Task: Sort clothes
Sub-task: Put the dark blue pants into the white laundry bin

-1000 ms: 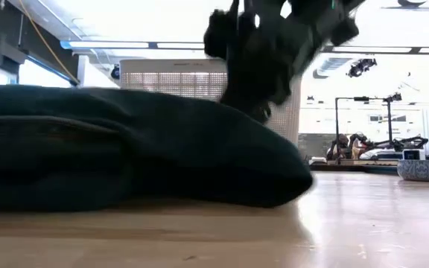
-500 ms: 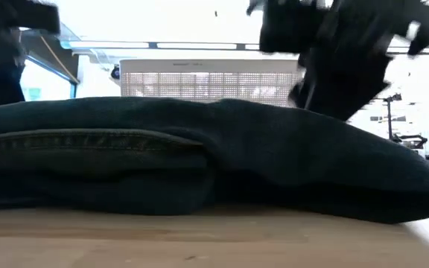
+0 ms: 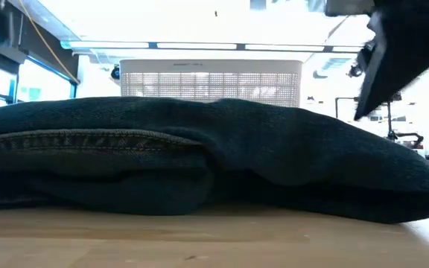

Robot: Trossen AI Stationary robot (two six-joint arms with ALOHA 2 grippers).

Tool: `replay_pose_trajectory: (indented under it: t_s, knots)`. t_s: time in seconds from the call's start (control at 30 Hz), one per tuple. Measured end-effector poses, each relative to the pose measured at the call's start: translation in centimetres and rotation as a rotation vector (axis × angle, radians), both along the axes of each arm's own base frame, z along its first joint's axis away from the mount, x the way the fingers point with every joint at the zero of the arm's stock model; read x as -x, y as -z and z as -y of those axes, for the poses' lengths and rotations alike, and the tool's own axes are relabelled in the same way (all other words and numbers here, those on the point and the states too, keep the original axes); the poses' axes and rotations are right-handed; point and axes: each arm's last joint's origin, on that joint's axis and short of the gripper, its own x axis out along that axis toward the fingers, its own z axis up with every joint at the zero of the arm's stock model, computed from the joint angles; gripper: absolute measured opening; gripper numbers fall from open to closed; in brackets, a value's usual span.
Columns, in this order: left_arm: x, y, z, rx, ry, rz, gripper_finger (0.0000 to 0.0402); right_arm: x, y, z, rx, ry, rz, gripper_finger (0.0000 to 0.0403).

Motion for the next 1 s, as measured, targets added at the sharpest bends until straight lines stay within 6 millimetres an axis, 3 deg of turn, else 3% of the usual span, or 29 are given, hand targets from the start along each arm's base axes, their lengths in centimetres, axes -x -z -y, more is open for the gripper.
replay_pose_trajectory:
  t_s: [0.2,0.37,0.67,0.83,1.0]
  knots:
    - [0.7,3.3,-0.7,0.12,-0.064,0.012,0.0128,0.3,1.2,-0.3,-0.075,0.01,-0.118,0.0167]
    - [0.2,4.5,-1.2,0.135,-0.045,0.126,0.0128,0.0,2.5,-0.4,-0.043,0.01,-0.15,0.0167]
    - [-1.4,4.6,-2.1,0.026,0.058,0.221,0.0128,0.0,3.7,-0.5,-0.005,0.002,-0.193,0.0167]
    - [-1.4,4.4,-2.1,0.014,0.081,0.172,0.0128,0.8,2.9,-0.2,0.011,0.04,-0.217,0.017]
    - [-1.1,2.7,-1.6,-0.069,0.087,0.156,0.0128,2.3,1.2,0.1,0.023,0.063,-0.243,0.019]
